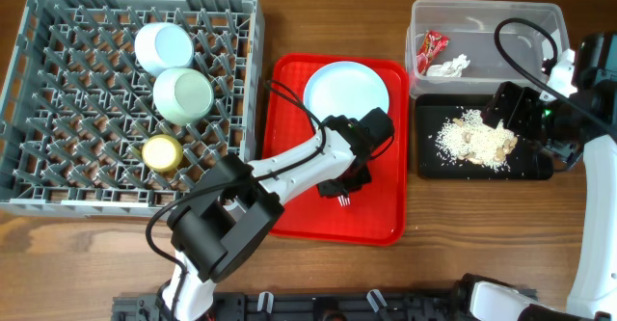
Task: Sort waste into correct bins and load items into the dishwasher rack
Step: 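Grasp the white fork handle with the left gripper and lift, then carry the fork with the left gripper into the rack and release, then reach the left gripper to the white plate edge and grasp it, then lift the white plate with the left gripper and carry it to the rack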
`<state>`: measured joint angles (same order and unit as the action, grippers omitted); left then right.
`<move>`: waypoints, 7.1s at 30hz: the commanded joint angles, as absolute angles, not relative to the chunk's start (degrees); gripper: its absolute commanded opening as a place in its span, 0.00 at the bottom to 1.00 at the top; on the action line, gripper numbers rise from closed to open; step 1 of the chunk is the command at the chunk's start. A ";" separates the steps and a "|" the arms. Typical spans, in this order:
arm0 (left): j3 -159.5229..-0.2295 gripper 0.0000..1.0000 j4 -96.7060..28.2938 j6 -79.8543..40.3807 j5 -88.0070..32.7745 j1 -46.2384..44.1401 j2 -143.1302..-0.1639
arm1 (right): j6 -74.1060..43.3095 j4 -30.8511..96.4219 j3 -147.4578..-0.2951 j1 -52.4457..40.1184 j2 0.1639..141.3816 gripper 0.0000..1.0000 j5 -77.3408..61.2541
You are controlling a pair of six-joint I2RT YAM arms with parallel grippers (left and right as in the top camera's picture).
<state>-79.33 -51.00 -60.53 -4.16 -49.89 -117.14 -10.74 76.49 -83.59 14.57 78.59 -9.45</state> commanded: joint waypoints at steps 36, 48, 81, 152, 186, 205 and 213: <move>-77.91 0.04 -54.43 -44.60 5.76 -43.20 -102.59 | -10.00 76.62 -83.11 14.70 78.87 0.99 -10.41; -77.93 0.04 -55.51 -16.16 7.57 -25.02 -87.64 | -10.02 77.19 -83.11 14.70 78.87 0.98 -10.41; -77.89 0.17 -49.41 -10.46 7.40 -14.48 -103.90 | -10.66 77.38 -83.11 14.70 78.87 0.99 -11.94; -79.68 0.08 -31.35 7.25 -2.24 -41.54 -118.24 | -10.46 76.79 -83.11 14.70 78.89 1.00 -12.10; -78.43 0.04 -32.01 3.05 2.90 -41.60 -116.95 | -10.22 76.58 -83.11 14.70 78.89 0.99 -12.10; -81.36 0.04 -31.77 -3.01 -1.67 -35.73 -88.68 | -10.26 76.88 -83.11 14.70 78.89 0.99 -12.10; -81.34 0.04 -30.24 -9.78 -28.16 -17.87 -84.27 | -10.35 76.86 -83.11 14.70 78.89 0.99 -12.12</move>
<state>-80.44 -30.57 -5.56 -12.43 -24.62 -85.30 -10.59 76.90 -83.59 14.57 78.59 -11.18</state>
